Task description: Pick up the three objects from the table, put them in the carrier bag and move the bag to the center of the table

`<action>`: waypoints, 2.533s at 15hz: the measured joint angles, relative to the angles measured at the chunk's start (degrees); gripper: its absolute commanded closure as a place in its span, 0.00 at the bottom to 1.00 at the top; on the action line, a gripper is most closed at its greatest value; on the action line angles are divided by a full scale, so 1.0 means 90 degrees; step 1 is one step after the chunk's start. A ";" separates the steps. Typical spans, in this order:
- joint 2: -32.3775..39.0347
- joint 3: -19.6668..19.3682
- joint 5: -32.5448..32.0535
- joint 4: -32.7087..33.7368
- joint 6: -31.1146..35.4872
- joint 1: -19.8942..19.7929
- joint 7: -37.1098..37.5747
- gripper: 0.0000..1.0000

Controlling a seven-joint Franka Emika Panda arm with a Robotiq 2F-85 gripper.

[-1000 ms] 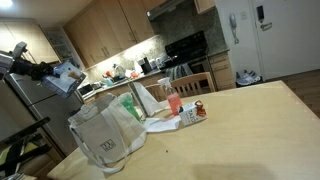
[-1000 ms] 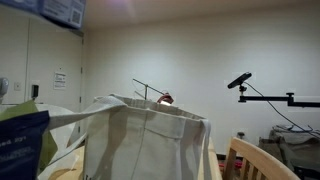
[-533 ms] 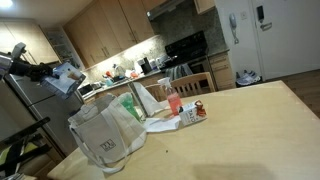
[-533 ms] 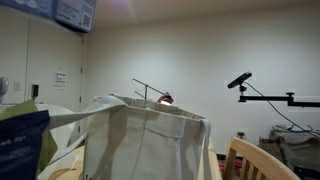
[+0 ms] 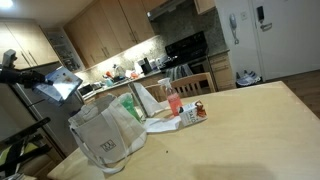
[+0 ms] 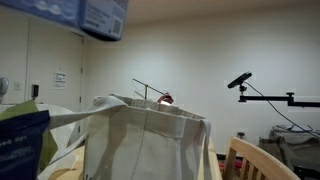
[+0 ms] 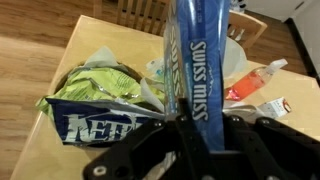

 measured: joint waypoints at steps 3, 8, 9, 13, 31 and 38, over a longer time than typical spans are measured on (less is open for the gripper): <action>-0.0396 0.0234 -0.0077 -0.0374 -0.0950 0.0171 0.0682 0.95; -0.1194 0.0319 -0.0069 -0.1340 -0.1721 0.0277 0.1696 0.95; -0.1363 0.0284 -0.0072 -0.1582 -0.1721 0.0275 0.1946 0.79; -0.1824 0.0178 -0.0110 -0.2203 -0.1709 0.0273 0.2519 0.79; -0.2735 -0.0836 0.0003 -0.3287 -0.0516 0.0248 0.4820 0.79; -0.2911 -0.0862 0.0003 -0.3430 -0.0456 0.0249 0.4960 0.79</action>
